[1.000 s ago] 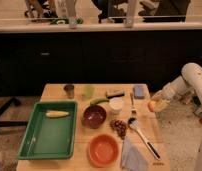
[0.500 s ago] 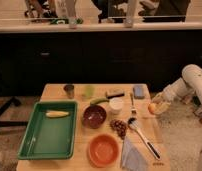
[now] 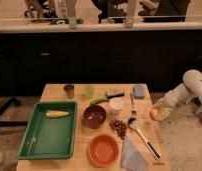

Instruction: Place apple in table surface

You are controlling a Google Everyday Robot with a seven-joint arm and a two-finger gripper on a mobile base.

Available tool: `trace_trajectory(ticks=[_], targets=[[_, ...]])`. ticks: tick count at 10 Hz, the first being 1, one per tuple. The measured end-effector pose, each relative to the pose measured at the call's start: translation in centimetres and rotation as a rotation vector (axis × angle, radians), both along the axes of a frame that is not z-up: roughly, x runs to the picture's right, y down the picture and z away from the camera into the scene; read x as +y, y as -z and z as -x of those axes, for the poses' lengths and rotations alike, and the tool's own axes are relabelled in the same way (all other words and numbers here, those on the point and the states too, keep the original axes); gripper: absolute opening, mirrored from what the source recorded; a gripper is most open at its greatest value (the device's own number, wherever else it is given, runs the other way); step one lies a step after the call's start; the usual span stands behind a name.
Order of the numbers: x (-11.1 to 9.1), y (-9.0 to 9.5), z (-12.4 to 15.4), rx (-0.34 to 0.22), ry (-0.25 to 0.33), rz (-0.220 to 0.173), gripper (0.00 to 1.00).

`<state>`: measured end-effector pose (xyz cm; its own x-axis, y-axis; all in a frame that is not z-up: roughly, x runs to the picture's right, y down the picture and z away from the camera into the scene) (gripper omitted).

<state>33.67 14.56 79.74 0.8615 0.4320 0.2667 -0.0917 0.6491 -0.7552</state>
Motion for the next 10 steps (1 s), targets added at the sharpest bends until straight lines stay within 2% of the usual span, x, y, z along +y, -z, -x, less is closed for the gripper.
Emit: trace_trajectory(ticks=[4,10], targets=[[2.5,-0.3,1.1,-0.001,0.02,0.044,0.0],[4.1,-1.0,1.3,0.046,0.019,0.06,0.0]])
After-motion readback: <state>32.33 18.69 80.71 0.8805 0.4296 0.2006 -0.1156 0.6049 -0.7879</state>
